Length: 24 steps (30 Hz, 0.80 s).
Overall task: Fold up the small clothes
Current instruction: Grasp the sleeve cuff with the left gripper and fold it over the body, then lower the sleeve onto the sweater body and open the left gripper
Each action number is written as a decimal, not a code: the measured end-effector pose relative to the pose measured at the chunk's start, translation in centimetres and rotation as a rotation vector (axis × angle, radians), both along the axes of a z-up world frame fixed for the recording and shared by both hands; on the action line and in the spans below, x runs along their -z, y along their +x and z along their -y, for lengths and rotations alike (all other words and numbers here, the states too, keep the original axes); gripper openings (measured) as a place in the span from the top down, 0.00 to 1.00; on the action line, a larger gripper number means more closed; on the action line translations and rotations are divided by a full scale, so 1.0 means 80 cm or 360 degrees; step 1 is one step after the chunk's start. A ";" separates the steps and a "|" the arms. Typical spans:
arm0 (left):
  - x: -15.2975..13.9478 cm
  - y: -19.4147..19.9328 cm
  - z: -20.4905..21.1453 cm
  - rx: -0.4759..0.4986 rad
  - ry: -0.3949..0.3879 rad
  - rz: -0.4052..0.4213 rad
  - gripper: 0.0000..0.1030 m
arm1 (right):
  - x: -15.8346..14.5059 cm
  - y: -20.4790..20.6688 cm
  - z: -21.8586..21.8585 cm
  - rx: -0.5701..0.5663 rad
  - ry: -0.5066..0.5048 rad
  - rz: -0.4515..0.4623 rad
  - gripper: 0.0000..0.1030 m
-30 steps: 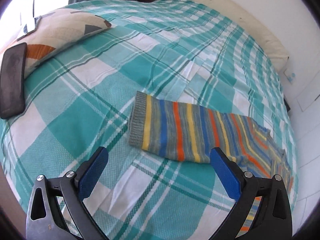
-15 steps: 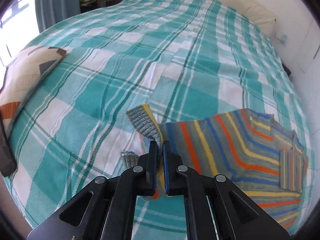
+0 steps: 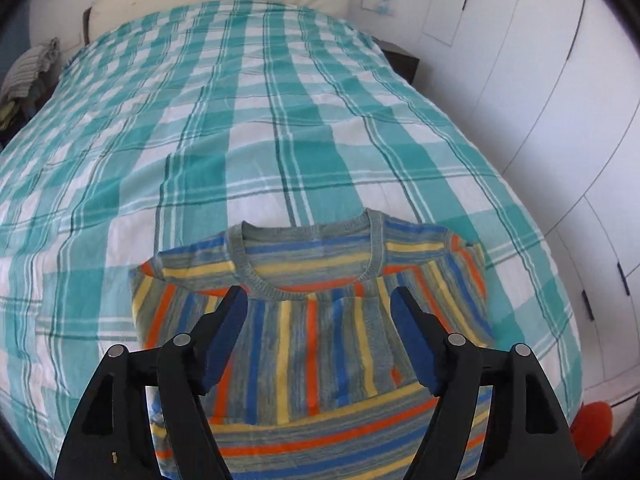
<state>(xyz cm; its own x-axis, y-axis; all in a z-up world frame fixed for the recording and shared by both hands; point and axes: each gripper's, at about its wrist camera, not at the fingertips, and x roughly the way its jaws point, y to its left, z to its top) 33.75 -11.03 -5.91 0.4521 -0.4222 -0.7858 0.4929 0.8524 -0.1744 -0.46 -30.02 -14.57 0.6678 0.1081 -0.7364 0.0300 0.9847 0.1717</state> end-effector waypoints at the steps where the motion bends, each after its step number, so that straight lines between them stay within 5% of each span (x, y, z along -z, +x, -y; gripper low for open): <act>1: 0.008 0.005 -0.015 -0.0085 -0.0043 -0.0036 0.26 | 0.000 -0.002 0.000 -0.0007 0.0005 0.0002 0.34; 5: 0.075 0.017 -0.076 -0.0381 -0.0013 -0.0153 0.26 | 0.001 -0.002 0.000 -0.0031 0.0014 -0.0009 0.34; 8: 0.156 0.017 -0.125 -0.0548 0.0382 -0.0260 0.29 | 0.001 0.001 0.002 -0.0027 0.0034 -0.0007 0.34; 11: 0.158 0.003 -0.188 -0.0663 0.0270 -0.0214 0.15 | 0.002 0.000 0.003 -0.0021 0.0042 -0.0011 0.34; 14: 0.131 -0.005 -0.223 -0.0698 0.0081 -0.0228 0.14 | 0.005 -0.001 0.004 -0.0021 0.0040 -0.0027 0.34; 17: 0.104 -0.005 -0.228 -0.0649 0.0020 -0.0176 0.15 | 0.006 0.002 0.003 -0.0010 0.0039 -0.0034 0.34; 22: 0.120 0.027 -0.196 -0.0558 -0.0033 -0.0324 0.16 | 0.009 0.007 -0.005 -0.0010 0.0021 -0.0047 0.34; 23: 0.132 0.030 -0.187 -0.0547 0.0003 -0.0350 0.22 | 0.010 0.007 -0.008 -0.0017 0.0009 -0.0051 0.34; 24: 0.144 0.030 -0.177 -0.0535 0.0076 -0.0354 0.79 | 0.011 0.006 -0.010 -0.0027 -0.0004 -0.0057 0.34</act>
